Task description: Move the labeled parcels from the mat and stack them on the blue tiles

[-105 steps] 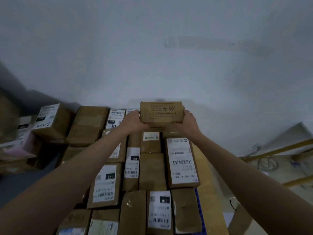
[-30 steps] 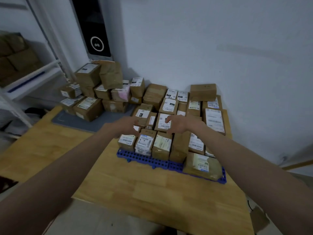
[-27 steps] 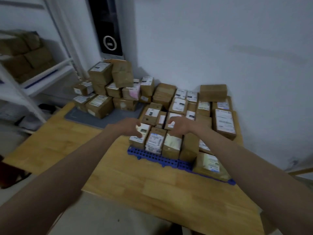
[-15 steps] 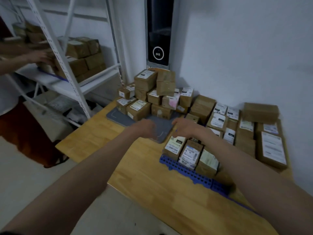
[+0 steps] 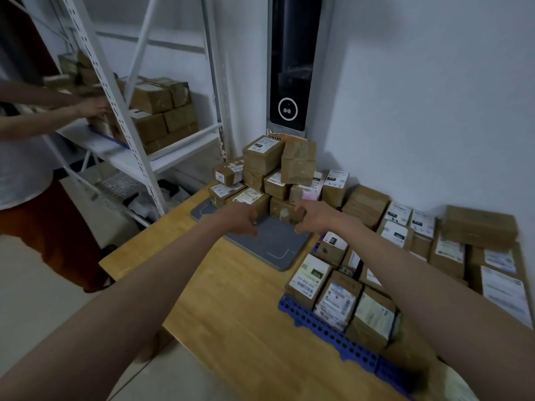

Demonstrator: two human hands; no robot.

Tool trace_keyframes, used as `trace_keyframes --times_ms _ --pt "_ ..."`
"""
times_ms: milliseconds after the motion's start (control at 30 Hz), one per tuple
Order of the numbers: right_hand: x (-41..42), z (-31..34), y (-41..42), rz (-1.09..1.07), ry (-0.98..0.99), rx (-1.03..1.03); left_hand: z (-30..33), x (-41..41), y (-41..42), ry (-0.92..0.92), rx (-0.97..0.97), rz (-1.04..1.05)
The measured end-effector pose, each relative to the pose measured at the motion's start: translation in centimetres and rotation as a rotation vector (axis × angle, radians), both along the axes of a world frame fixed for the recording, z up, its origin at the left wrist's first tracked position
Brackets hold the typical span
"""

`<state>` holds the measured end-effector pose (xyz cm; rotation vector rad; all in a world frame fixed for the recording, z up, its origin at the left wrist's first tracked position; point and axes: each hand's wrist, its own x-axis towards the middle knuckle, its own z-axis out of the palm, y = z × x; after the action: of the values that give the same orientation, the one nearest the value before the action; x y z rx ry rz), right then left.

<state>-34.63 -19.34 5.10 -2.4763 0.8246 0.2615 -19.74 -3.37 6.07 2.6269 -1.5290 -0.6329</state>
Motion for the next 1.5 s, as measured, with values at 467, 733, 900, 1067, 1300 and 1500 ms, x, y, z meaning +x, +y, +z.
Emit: trace_keyframes --times_ms 467,733,900,1067,1300,1500 --pt "6.6 -0.5 -5.8 -0.093 -0.049 -0.040 -1.5 8.6 -8.5 -0.011 -0.011 -0.082" --pt "12.6 -1.4 -10.6 -0.271 -0.119 -0.028 -2.4 14.5 -14.6 0.031 -0.044 -0.152" --pt "15.6 -1.9 -14.1 -0.302 -0.166 -0.106 -2.9 17.6 -19.3 0.042 -0.043 -0.165" --pt "17.2 -3.3 -17.0 -0.463 -0.224 -0.041 -3.9 19.3 -22.9 0.100 -0.080 -0.140" --pt "18.5 -5.4 -19.9 -0.600 -0.283 -0.024 -6.6 20.1 -26.9 0.300 -0.137 -0.076" --pt "19.3 -6.5 -21.3 -0.696 -0.414 0.095 -7.6 19.5 -29.1 0.593 -0.236 0.063"
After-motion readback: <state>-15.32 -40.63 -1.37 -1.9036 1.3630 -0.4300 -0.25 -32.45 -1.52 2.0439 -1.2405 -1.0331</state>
